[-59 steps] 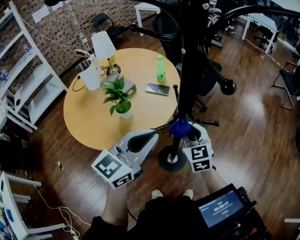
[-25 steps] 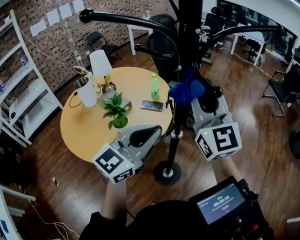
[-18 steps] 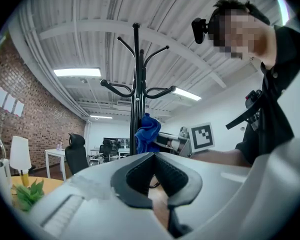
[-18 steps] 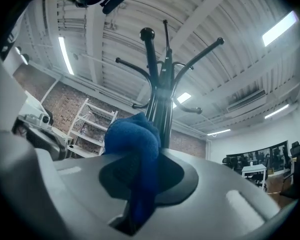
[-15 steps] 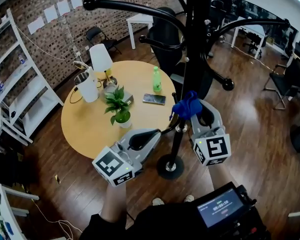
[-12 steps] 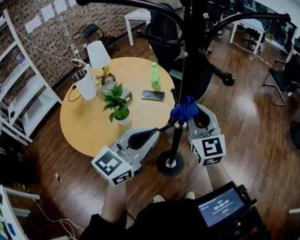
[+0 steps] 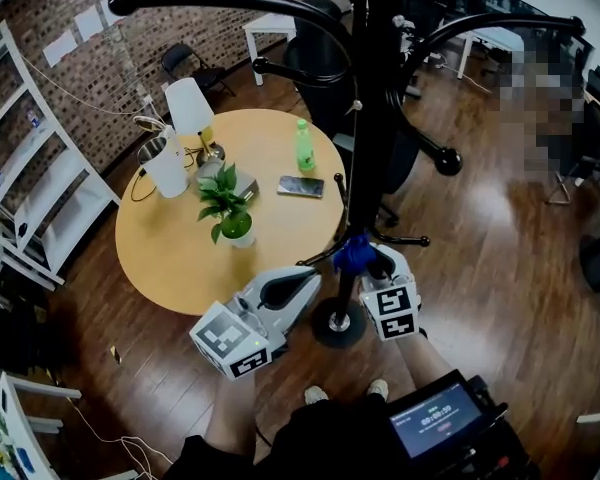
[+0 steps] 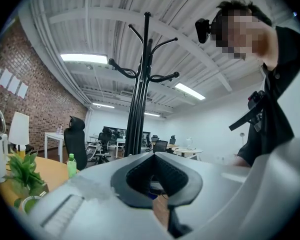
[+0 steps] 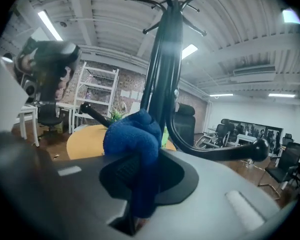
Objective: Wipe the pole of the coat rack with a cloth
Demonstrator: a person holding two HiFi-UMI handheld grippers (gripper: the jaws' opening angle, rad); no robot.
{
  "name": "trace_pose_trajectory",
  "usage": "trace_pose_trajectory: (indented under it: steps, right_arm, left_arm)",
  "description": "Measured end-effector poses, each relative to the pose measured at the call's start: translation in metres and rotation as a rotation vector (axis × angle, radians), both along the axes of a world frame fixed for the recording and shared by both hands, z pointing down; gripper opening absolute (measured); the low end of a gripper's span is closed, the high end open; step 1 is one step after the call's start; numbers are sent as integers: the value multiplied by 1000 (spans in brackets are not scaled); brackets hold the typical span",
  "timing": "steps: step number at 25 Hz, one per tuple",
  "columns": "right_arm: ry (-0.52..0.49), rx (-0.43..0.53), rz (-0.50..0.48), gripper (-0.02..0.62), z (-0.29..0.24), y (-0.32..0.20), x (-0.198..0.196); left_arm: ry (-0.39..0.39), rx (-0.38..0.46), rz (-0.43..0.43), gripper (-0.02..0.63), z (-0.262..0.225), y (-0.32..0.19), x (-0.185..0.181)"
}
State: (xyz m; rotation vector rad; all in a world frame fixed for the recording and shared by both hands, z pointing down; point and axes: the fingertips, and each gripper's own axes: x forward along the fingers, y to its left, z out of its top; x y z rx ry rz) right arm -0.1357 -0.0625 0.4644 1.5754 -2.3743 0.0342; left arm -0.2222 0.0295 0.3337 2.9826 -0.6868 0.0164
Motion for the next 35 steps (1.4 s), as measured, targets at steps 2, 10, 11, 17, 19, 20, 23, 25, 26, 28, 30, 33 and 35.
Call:
trace_pose_trajectory:
  steps: [2, 10, 11, 17, 19, 20, 23, 25, 26, 28, 30, 33, 35]
  right_arm:
    - [6, -19, -10, 52, 3, -1, 0]
    - [-47, 103, -44, 52, -66, 1, 0]
    - [-58, 138, -52, 52, -84, 1, 1]
    - [-119, 372, -102, 52, -202, 2, 3]
    - [-126, 443, -123, 52, -238, 1, 4]
    - [-127, 478, -133, 52, -254, 2, 4]
    - [-143, 558, -154, 52, -293, 4, 5]
    - [-157, 596, -162, 52, -313, 6, 6]
    - [-156, 609, -165, 52, -321, 7, 6]
    - [-145, 621, -170, 54, -331, 7, 6]
    - [-147, 636, -165, 54, -333, 9, 7]
    - [-149, 636, -144, 54, -322, 12, 8]
    - [-131, 597, -137, 54, -301, 13, 6]
  left_arm:
    - [-1, -2, -2, 0, 0, -1, 3]
    - [-10, 38, -11, 0, -16, -4, 12]
    - [-10, 49, -10, 0, -21, -5, 14]
    - [-10, 135, -1, 0, -48, -5, 23]
    - [-1, 169, -6, 0, -60, -6, 24]
    - [4, 186, -10, 0, -65, -6, 23]
    - [15, 219, -16, 0, -76, -5, 21]
    - [19, 228, -20, 0, -75, -5, 19]
    - [21, 231, -22, 0, -76, -5, 18]
    - [39, 232, -22, 0, -80, -5, 15]
    - [68, 218, -16, 0, -81, -4, 13]
    - [84, 193, -11, 0, -73, -5, 11]
    - [87, 168, -3, 0, -61, -5, 11]
